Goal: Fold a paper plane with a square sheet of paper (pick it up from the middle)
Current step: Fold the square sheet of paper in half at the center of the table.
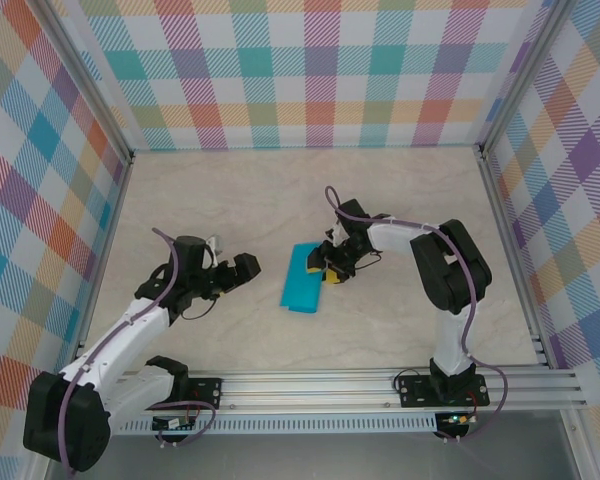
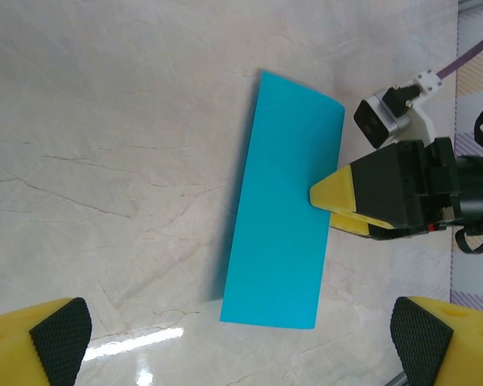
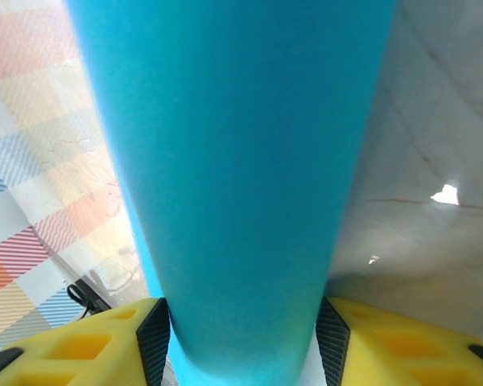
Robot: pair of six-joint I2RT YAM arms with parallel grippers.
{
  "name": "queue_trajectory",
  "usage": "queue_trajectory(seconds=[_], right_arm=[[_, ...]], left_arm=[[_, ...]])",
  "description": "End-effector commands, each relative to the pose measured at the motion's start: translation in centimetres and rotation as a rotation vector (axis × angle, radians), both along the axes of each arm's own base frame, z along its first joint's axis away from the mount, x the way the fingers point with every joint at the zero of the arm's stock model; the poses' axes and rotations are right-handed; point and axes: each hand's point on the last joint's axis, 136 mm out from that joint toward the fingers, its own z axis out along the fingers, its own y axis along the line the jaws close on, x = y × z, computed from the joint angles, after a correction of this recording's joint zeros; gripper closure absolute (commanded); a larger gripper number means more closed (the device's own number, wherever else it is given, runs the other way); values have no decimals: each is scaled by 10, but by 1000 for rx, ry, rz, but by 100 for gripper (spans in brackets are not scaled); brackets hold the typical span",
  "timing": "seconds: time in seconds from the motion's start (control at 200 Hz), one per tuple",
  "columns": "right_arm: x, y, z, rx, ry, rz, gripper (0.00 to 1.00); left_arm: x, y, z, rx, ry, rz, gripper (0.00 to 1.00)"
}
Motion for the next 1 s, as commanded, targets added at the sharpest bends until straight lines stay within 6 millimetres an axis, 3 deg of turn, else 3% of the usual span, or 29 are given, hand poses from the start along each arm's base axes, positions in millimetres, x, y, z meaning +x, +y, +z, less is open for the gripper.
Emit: queue_trajectory(seconds=[0.0,0.145,0.225,0.39,0.475,0.725,0.995], right_arm=[[-9,-17,-6,-95,17,2,46],[-9,-24,-2,-134,-12,8,48],[-9,-24,1,-130,-19,10,52],[-8,-22,7,-109,-39,4,51],[-7,-23,7,-112,-41,-9,50],[-6,-21,8,-103,-26,-43,49],[-14,-18,16,-58,-19,-67,43]], left_arm=[[4,-20,5,-38,-26,-42,9],[11,-44,-7,-5,13,-101,27],[18,-61,-15,-6,25,-132,32],[29,-100,-35,21,74,-243,51],[32,-116,-42,4,80,-278,55],[37,-135,-78,36,148,-309,68],[41,-136,-94,99,175,-313,72]])
